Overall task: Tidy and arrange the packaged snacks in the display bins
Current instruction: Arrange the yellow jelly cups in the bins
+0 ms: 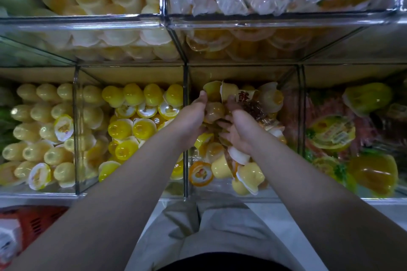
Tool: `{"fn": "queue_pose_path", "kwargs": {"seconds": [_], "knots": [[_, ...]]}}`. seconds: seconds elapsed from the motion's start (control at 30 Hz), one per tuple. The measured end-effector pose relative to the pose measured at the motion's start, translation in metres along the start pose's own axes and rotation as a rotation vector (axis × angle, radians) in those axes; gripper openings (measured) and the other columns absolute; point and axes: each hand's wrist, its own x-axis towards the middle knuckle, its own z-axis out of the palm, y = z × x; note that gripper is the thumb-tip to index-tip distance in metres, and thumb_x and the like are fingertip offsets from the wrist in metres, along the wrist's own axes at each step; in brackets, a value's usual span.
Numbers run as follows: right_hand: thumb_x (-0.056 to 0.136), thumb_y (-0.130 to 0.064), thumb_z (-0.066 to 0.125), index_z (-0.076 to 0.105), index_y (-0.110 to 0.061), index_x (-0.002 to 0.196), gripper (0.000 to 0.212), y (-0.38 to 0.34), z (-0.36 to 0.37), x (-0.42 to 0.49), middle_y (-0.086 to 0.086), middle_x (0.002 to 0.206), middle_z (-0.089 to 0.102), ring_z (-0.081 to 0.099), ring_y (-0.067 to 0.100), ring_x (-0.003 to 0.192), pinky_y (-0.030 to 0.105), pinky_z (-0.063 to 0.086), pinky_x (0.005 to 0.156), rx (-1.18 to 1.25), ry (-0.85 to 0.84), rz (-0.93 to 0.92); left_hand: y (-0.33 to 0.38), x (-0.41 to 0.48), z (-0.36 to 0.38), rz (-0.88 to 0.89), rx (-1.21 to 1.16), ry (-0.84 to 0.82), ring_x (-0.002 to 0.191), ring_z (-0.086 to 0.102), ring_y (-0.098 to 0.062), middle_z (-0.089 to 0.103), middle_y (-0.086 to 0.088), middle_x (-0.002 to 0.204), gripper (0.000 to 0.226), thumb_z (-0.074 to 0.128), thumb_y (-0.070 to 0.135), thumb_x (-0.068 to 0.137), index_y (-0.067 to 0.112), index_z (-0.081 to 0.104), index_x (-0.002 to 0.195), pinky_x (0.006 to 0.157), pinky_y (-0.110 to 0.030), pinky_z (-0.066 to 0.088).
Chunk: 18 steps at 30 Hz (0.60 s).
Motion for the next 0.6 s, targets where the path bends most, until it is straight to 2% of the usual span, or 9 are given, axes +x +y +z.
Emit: {"fn": "queue_pose_path", "kwargs": {"seconds": [0.07,0.13,0.2,0.23,0.3,0.4,0.43,0.5,0.6], "knots": [[0.102,-0.047,0.034,0.044,-0.021,0.138,0.045,0.000,-0.001,-0.001,0.006,0.135,0.055,0.055,0.024,0.116,0.038,0.041,0.091,-0.001,-0.008,-0.011,-0.001,-0.001,0.001,0.028,0.041,0.019,0.106,0.045,-0.007,0.049,0.000,0.138,0.048,0.033,0.042,0.104,0.020,0.039,0.146,0.087,-0.030,0.041],[0.103,-0.044,0.035,0.053,-0.023,0.118,0.032,0.001,-0.003,0.000,0.006,0.125,0.062,0.060,0.019,0.102,0.039,0.041,0.093,-0.008,-0.024,-0.021,-0.003,-0.003,-0.001,0.071,0.142,0.041,0.116,0.046,-0.010,0.047,-0.001,0.143,0.044,0.035,0.036,0.105,0.020,0.040,0.146,0.087,-0.026,0.045],[0.104,-0.042,0.034,0.054,-0.026,0.098,0.027,0.002,-0.005,0.002,0.001,0.105,0.064,0.061,0.016,0.095,0.039,0.037,0.095,-0.017,-0.023,-0.020,-0.007,-0.003,-0.003,0.107,0.163,0.053,0.128,0.046,-0.016,0.046,-0.003,0.146,0.041,0.038,0.033,0.105,0.019,0.042,0.143,0.100,-0.033,0.045],[0.104,-0.042,0.034,0.055,-0.025,0.096,0.028,0.001,-0.004,0.003,-0.001,0.098,0.063,0.060,0.017,0.097,0.040,0.035,0.096,-0.018,-0.017,-0.017,-0.010,-0.003,-0.003,0.119,0.170,0.052,0.130,0.045,-0.018,0.044,-0.002,0.147,0.041,0.038,0.032,0.105,0.019,0.042,0.144,0.105,-0.036,0.042],[0.102,-0.047,0.035,0.057,-0.018,0.109,0.037,0.000,-0.002,0.004,-0.001,0.099,0.063,0.056,0.022,0.112,0.042,0.033,0.101,-0.039,-0.006,-0.003,-0.012,-0.003,-0.004,0.132,0.210,0.041,0.131,0.040,-0.014,0.040,0.002,0.149,0.045,0.037,0.033,0.104,0.021,0.037,0.147,0.109,-0.037,0.038],[0.097,-0.056,0.040,0.049,-0.015,0.136,0.057,-0.004,0.009,0.002,0.003,0.128,0.060,0.052,0.022,0.123,0.043,0.034,0.110,-0.115,0.000,0.046,-0.014,0.001,-0.007,0.106,0.191,0.035,0.137,0.038,-0.016,0.041,0.003,0.150,0.050,0.038,0.041,0.103,0.022,0.035,0.149,0.113,-0.043,0.035],[0.096,-0.057,0.042,0.048,-0.015,0.138,0.059,-0.004,0.011,0.002,0.004,0.132,0.059,0.056,0.020,0.116,0.042,0.038,0.107,-0.107,-0.005,0.059,-0.014,0.002,-0.008,0.092,0.184,0.028,0.137,0.039,-0.017,0.043,0.002,0.148,0.051,0.037,0.044,0.102,0.022,0.036,0.149,0.113,-0.044,0.034],[0.099,-0.051,0.042,0.049,-0.014,0.135,0.052,-0.005,0.013,-0.002,0.005,0.123,0.064,0.061,0.016,0.094,0.037,0.048,0.090,-0.030,-0.004,0.068,-0.014,0.003,-0.010,0.070,0.160,0.005,0.130,0.048,-0.019,0.050,-0.001,0.142,0.051,0.036,0.047,0.102,0.023,0.038,0.148,0.110,-0.043,0.038],[0.104,-0.036,0.040,0.049,-0.011,0.134,0.041,-0.002,0.007,-0.005,0.007,0.110,0.066,0.061,0.015,0.088,0.031,0.050,0.072,0.059,0.040,0.016,-0.014,0.003,-0.011,0.066,0.161,-0.010,0.121,0.055,-0.020,0.055,-0.003,0.136,0.050,0.035,0.048,0.102,0.024,0.040,0.145,0.101,-0.039,0.045]]}}
